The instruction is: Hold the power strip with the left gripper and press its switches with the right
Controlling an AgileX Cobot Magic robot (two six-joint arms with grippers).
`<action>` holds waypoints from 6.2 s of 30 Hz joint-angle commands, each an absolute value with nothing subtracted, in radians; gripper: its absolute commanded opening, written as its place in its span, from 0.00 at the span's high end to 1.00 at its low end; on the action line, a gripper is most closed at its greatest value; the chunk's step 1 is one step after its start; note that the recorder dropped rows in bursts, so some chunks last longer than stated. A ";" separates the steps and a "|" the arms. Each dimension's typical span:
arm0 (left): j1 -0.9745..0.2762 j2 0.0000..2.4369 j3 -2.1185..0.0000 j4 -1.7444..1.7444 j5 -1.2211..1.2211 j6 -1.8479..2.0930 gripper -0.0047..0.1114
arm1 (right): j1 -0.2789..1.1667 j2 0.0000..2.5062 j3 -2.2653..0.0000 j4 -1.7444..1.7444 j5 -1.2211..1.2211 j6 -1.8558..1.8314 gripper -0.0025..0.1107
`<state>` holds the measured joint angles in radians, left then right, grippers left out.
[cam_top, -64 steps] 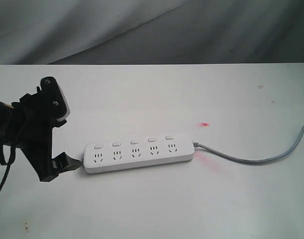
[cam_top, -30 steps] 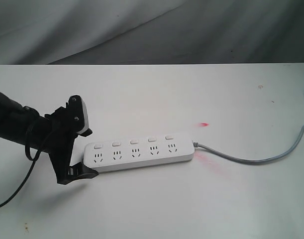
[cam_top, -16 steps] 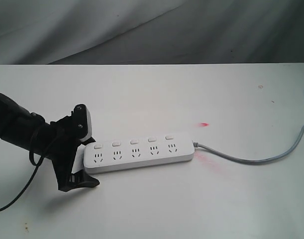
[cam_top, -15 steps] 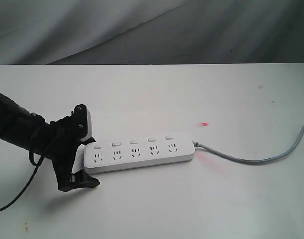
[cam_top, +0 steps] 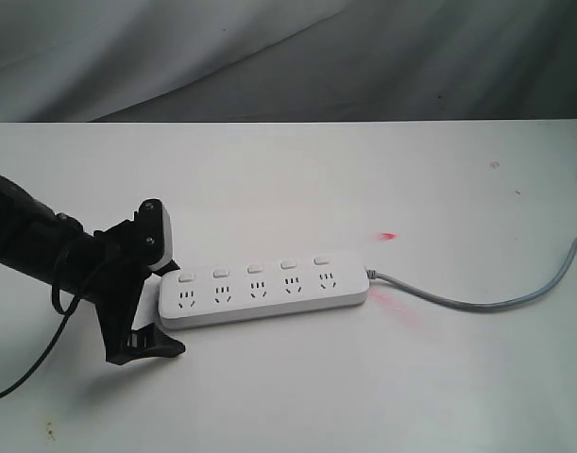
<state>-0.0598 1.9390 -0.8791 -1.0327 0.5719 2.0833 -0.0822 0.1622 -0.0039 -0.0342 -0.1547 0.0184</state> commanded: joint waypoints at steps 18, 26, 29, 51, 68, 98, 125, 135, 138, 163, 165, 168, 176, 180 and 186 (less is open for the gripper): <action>-0.058 1.945 -0.879 -1.063 0.494 2.094 0.56 | -0.079 0.159 0.000 -0.042 -0.156 0.017 0.98; -0.058 1.945 -0.879 -1.063 0.494 2.094 0.56 | -0.079 0.159 0.000 -0.042 -0.156 0.017 0.98; -0.058 1.945 -0.879 -1.063 0.494 2.094 0.56 | -0.079 0.159 0.000 -0.042 -0.156 0.017 0.98; -0.058 1.945 -0.879 -1.063 0.494 2.094 0.56 | -0.079 0.159 0.000 -0.042 -0.156 0.017 0.98; -0.058 1.945 -0.879 -1.063 0.494 2.094 0.56 | -0.079 0.163 -0.335 0.011 0.398 0.017 0.98; -0.058 1.945 -0.879 -1.063 0.494 2.094 0.56 | 0.523 1.176 -1.053 0.234 0.714 -0.403 0.98; -0.058 1.945 -0.879 -1.063 0.494 2.094 0.56 | 0.539 1.828 -1.335 0.829 0.678 -1.502 0.98; -0.058 1.945 -0.879 -1.063 0.494 2.094 0.56 | 0.541 1.979 -1.335 1.145 0.613 -1.869 0.98; -0.058 1.945 -0.879 -1.063 0.494 2.094 0.56 | 0.548 1.998 -1.335 1.190 0.588 -1.869 0.98; -0.058 1.945 -0.879 -1.063 0.494 2.094 0.56 | 0.570 2.057 -1.335 1.296 0.605 -1.888 0.57; -0.058 1.945 -0.879 -1.063 0.494 2.094 0.56 | 0.577 2.076 -1.339 1.311 0.607 -1.890 0.57; -0.058 1.945 -0.879 -1.063 0.494 2.094 0.56 | 0.585 2.105 -1.363 1.311 0.608 -1.898 0.57; -0.058 1.945 -0.879 -1.063 0.494 2.094 0.56 | 0.598 2.172 -1.440 1.312 0.614 -1.898 0.57; -0.058 1.945 -0.879 -1.063 0.494 2.094 0.56 | 0.598 2.206 -1.470 1.317 0.614 -1.914 0.57; -0.058 1.945 -0.879 -1.063 0.494 2.094 0.56 | 0.609 2.265 -1.527 1.333 0.611 -1.914 0.57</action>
<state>-0.0592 1.9390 -0.8791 -1.0757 0.5262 2.0846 0.6033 2.2480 -1.5055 1.3110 0.6053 -1.9062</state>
